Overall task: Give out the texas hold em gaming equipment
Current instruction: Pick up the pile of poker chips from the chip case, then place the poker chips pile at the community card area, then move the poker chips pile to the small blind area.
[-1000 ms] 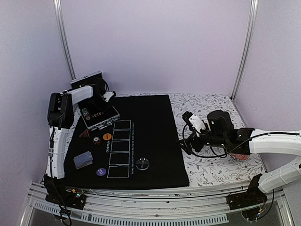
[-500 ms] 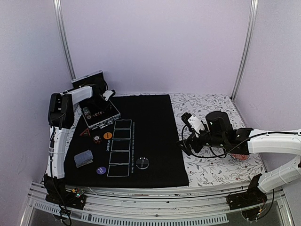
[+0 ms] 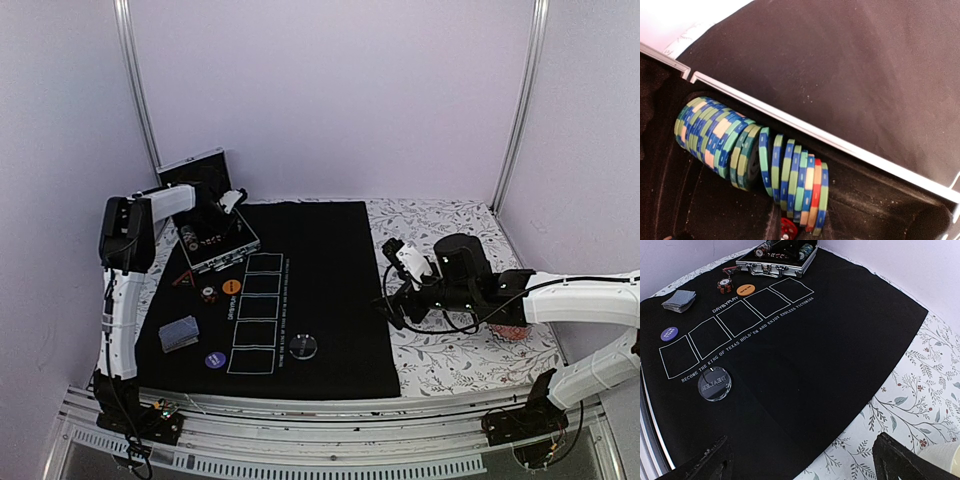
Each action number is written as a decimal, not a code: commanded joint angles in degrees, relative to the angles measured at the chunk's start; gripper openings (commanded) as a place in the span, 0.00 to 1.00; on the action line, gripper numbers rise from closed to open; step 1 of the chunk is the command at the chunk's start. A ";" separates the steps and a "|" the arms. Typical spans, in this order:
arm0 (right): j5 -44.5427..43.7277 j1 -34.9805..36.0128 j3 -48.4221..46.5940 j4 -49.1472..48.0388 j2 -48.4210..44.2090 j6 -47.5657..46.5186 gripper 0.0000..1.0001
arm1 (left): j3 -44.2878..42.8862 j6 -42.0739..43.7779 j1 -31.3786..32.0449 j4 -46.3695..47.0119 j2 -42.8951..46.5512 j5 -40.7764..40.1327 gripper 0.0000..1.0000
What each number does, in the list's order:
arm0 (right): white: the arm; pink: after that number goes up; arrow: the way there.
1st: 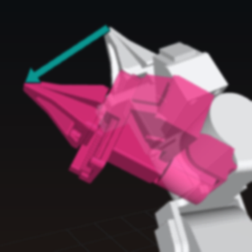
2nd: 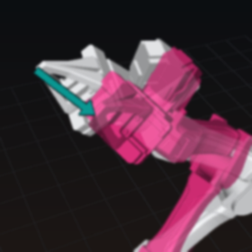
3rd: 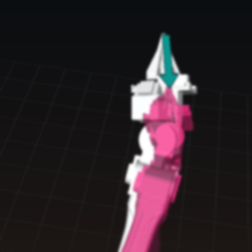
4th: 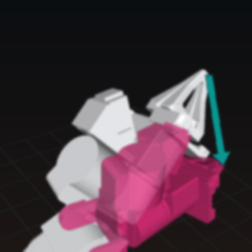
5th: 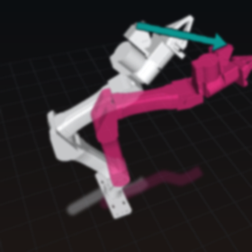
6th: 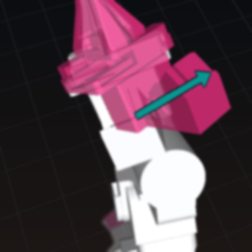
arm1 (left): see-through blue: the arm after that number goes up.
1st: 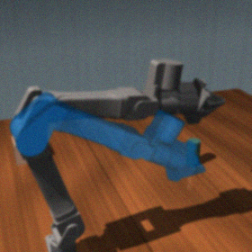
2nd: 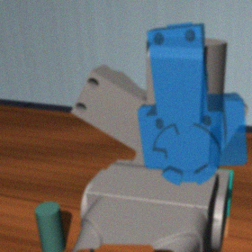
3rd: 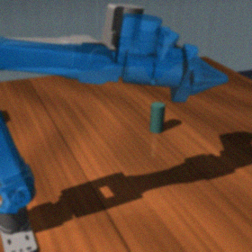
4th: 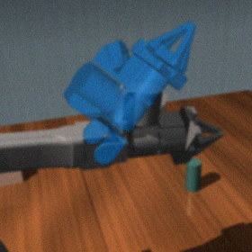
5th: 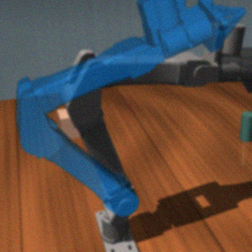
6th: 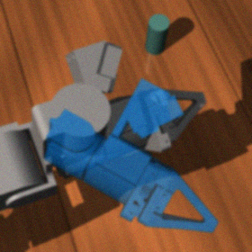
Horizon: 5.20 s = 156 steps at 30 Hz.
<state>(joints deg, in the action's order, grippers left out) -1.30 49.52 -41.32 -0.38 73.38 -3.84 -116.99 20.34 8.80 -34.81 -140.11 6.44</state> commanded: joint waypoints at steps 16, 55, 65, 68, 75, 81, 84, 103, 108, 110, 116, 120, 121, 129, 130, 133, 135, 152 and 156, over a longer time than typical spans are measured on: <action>0.58 0.15 -0.77 -0.42 -2.49 -0.19 0.99 | 11.91 -12.81 1.46 3.78 17.42 -0.60 0.00; 8.68 9.16 -8.25 -2.70 7.72 2.13 0.99 | 72.60 -40.98 25.49 15.77 49.10 28.90 0.00; 11.71 10.40 -13.25 -2.83 14.78 0.90 0.99 | 70.85 -40.03 21.79 14.99 43.50 31.26 0.01; 12.87 10.43 -13.56 -4.78 16.16 0.72 0.99 | 70.79 -39.86 20.99 14.79 42.93 30.84 0.05; 14.03 10.43 -16.06 -3.85 19.56 0.43 0.99 | 69.74 -39.18 20.38 13.62 40.88 29.73 0.13; 14.46 10.40 -15.96 -3.34 19.28 0.66 0.99 | 67.54 -38.20 20.29 10.85 41.24 23.67 0.34; 14.57 10.42 -15.86 -2.99 19.04 0.84 0.99 | 66.25 -37.70 20.34 9.47 40.93 20.93 0.39; 14.48 10.40 -14.69 -2.46 18.42 1.50 0.99 | 57.23 -28.89 30.34 -2.62 41.70 2.62 0.90; 14.49 10.44 -14.09 -2.21 17.95 1.96 0.99 | 54.92 -26.37 35.31 -4.44 39.03 -3.42 0.90; 14.40 10.42 -13.70 -2.08 17.70 2.14 0.99 | 54.30 -26.47 36.22 -5.05 37.66 -5.01 0.88; 14.36 10.42 -13.09 -2.33 17.41 2.42 0.99 | 52.92 -25.88 39.06 -5.54 33.73 -8.46 0.84; 14.38 10.42 -12.85 -2.35 17.32 2.47 0.99 | 51.72 -25.84 39.22 -5.65 32.03 -9.17 0.75; 14.34 10.42 -12.75 -2.20 17.32 2.44 0.99 | 51.49 -25.79 39.21 -5.48 31.77 -9.15 0.74; 14.03 10.42 -12.08 -2.20 17.14 2.44 0.99 | 50.54 -25.63 39.70 -5.39 29.83 -8.84 0.56; 13.98 10.42 -11.98 -2.32 17.14 2.43 0.99 | 50.59 -25.49 39.86 -5.24 29.67 -8.69 0.53; 13.97 10.42 -12.03 -2.24 17.14 2.52 0.99 | 50.93 -25.18 39.91 -5.13 29.21 -8.72 0.41; 13.98 10.42 -12.13 -2.09 17.14 2.53 0.99 | 51.34 -25.13 39.92 -5.39 29.34 -8.44 0.30; 14.05 10.42 -11.60 -2.29 16.99 2.35 0.99 | 60.56 -33.82 29.59 -6.61 44.56 -5.72 0.00; 14.35 10.42 -10.66 -3.67 16.66 2.09 0.99 | 59.28 -34.81 27.29 -9.77 45.52 -9.38 0.00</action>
<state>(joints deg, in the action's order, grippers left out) 12.60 59.61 -53.52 -2.79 91.94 -2.09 -56.84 -11.94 37.87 -42.46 -96.40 -1.10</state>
